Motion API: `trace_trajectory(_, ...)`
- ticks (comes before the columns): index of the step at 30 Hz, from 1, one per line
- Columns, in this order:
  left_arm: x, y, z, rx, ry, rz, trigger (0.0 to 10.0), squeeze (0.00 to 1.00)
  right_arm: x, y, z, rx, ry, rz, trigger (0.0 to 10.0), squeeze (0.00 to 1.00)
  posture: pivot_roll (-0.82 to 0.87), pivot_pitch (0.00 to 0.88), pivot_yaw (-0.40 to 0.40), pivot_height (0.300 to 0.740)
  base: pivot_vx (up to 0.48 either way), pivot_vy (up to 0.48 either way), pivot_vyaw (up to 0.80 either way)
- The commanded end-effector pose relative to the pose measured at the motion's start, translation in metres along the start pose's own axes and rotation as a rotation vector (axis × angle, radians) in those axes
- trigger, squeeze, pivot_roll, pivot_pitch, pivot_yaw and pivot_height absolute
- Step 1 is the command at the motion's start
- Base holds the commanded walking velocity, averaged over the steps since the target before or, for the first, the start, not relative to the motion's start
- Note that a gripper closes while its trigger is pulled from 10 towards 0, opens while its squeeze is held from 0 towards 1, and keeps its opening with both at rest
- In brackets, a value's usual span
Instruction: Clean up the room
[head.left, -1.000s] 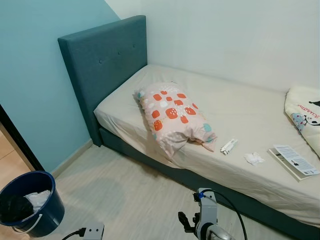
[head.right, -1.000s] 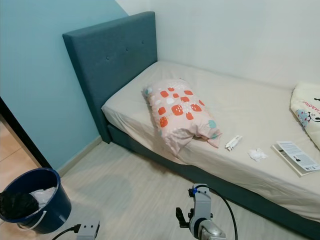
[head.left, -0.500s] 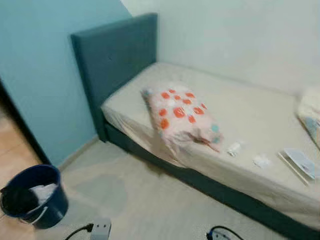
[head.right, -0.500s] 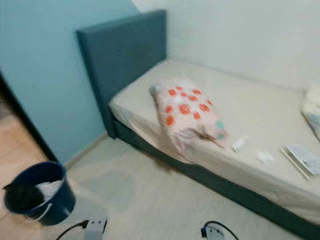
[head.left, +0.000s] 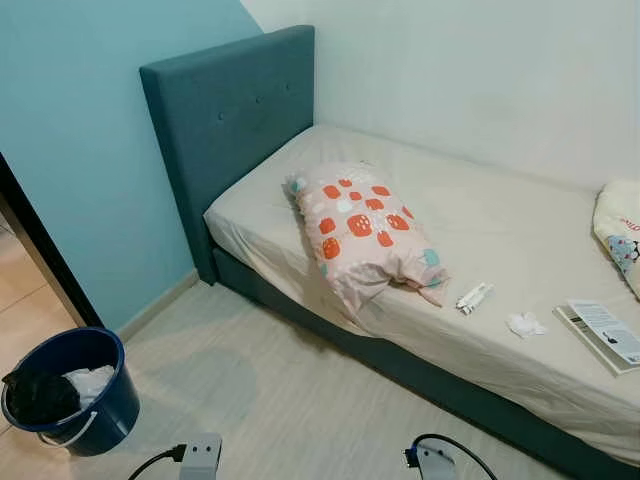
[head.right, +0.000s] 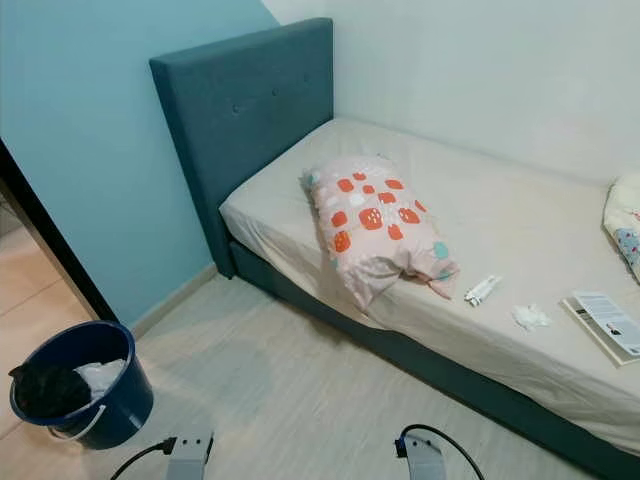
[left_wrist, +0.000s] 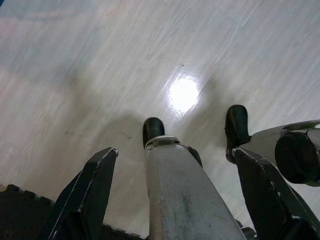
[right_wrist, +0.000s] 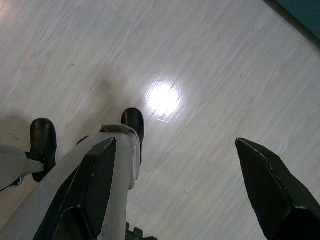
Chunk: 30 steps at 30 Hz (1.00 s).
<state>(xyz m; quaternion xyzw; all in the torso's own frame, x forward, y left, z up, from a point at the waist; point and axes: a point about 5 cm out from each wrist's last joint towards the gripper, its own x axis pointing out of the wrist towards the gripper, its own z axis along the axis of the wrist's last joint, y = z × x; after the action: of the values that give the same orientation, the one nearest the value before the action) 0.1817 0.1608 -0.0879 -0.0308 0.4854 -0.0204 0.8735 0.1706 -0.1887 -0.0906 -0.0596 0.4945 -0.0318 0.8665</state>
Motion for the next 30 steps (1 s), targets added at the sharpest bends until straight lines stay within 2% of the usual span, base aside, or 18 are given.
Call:
trace_trajectory(1,-0.0003,-0.0019,-0.0063,-0.004,0.023,0.010,10.0,0.00,-0.0002,-0.0003,-0.0019,-0.004,0.006,0.002,10.0,0.00,-0.02,0.057,-0.037,0.740,0.000,0.000,0.00)
trace_trajectory(9,-0.0023,0.0057,-0.0138,0.013,0.040,0.030,10.0,0.00,-0.0002,-0.0032,-0.0016,-0.008,0.004,-0.006,10.0,0.00,-0.03,0.054,-0.032,0.740,0.000,0.000,0.00)
trace_trajectory(23,-0.0012,-0.0018,-0.0068,0.012,-0.008,-0.028,10.0,0.00,-0.0005,-0.0042,-0.0024,0.012,-0.001,0.030,10.0,0.00,-0.03,0.045,-0.030,0.740,0.000,0.000,0.00)
trace_trajectory(25,-0.0011,-0.0027,-0.0065,-0.022,-0.014,-0.030,10.0,0.00,-0.0007,-0.0031,-0.0045,-0.005,0.009,0.036,10.0,0.00,-0.03,0.048,-0.030,0.740,0.000,0.000,-0.76)
trace_trajectory(30,-0.0008,-0.0042,-0.0043,-0.006,-0.027,-0.030,10.0,0.00,-0.0010,-0.0023,-0.0069,-0.013,0.018,0.043,10.0,0.00,-0.03,0.052,-0.032,0.740,0.000,0.000,-0.80)
